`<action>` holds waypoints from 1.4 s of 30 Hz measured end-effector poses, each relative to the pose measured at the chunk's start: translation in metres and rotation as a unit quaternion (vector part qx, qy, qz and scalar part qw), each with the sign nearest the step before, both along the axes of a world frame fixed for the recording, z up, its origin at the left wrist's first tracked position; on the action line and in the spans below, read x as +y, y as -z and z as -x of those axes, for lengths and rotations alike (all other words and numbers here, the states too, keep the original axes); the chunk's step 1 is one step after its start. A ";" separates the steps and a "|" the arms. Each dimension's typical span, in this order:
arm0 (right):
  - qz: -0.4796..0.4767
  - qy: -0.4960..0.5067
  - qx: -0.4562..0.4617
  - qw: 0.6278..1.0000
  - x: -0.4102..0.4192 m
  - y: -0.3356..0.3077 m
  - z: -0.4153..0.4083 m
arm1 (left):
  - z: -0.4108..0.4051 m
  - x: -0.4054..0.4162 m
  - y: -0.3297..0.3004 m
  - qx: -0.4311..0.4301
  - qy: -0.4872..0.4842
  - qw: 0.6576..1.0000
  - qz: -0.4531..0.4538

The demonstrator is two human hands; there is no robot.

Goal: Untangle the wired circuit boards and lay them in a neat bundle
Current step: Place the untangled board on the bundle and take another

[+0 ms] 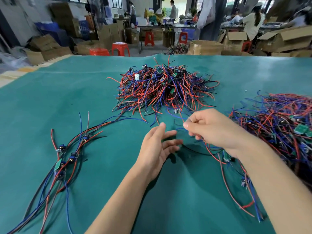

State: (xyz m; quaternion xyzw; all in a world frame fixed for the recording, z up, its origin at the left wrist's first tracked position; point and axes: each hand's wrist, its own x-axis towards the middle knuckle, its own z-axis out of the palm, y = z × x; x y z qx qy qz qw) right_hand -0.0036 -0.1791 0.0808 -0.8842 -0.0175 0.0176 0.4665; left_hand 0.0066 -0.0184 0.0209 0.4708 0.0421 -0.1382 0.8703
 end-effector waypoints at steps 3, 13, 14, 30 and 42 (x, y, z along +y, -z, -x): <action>-0.010 -0.013 -0.028 0.999 0.008 0.016 0.026 | 0.001 0.001 -0.001 -0.013 0.040 0.999 -0.026; -0.039 -0.184 0.104 0.977 0.011 0.028 0.047 | 0.007 0.003 0.003 -0.079 0.072 0.991 -0.086; -0.053 -0.182 0.105 0.976 0.011 0.027 0.047 | 0.008 0.003 0.004 -0.086 0.078 0.989 -0.088; -0.321 0.111 0.018 0.940 0.005 0.035 0.029 | 0.006 0.000 0.014 -0.187 0.073 0.967 -0.159; -0.493 0.072 0.040 0.866 -0.014 0.024 0.027 | 0.008 -0.001 0.011 -0.178 0.052 0.962 -0.203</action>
